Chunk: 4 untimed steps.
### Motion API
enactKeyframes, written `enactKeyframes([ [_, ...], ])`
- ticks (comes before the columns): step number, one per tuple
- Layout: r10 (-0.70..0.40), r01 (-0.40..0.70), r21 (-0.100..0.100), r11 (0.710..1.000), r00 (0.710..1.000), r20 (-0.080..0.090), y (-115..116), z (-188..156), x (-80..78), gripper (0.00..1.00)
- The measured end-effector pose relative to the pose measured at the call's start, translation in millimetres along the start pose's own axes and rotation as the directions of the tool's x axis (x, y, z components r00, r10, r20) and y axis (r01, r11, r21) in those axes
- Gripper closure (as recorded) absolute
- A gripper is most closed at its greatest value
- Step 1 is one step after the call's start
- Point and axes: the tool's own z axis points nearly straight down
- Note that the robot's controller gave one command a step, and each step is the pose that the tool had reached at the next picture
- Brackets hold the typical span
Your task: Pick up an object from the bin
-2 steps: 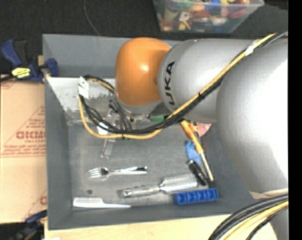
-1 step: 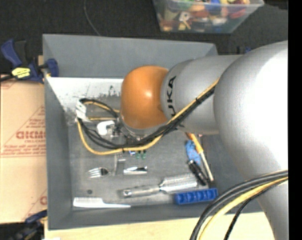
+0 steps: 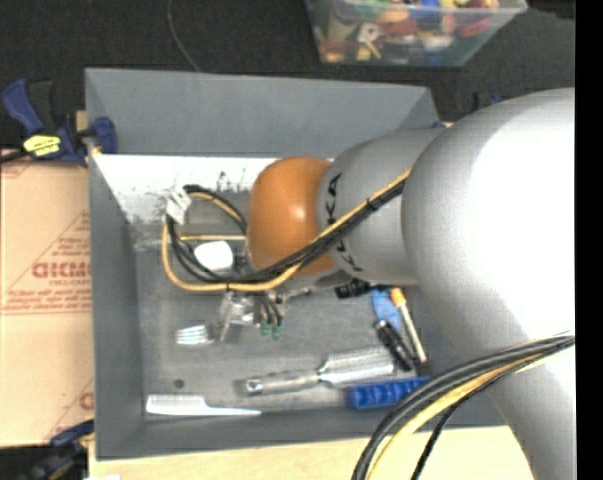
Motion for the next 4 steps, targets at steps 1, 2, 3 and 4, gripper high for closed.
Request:
enactKeyframes([
  [1, 0.004, -0.004, 0.000, 1.000, 1.000, 0.000, 0, 0, 0.0, 1.00],
  [2, 0.005, -0.005, 0.000, 1.000, 1.000, 0.000, 0, 0, 0.0, 1.00],
  [3, 0.005, -0.005, 0.000, 1.000, 1.000, 0.000, 0, 0, 0.0, 1.00],
  [4, -0.280, 0.280, 0.000, 0.960, 0.960, 0.005, -52, -13, -45.9, 1.00],
])
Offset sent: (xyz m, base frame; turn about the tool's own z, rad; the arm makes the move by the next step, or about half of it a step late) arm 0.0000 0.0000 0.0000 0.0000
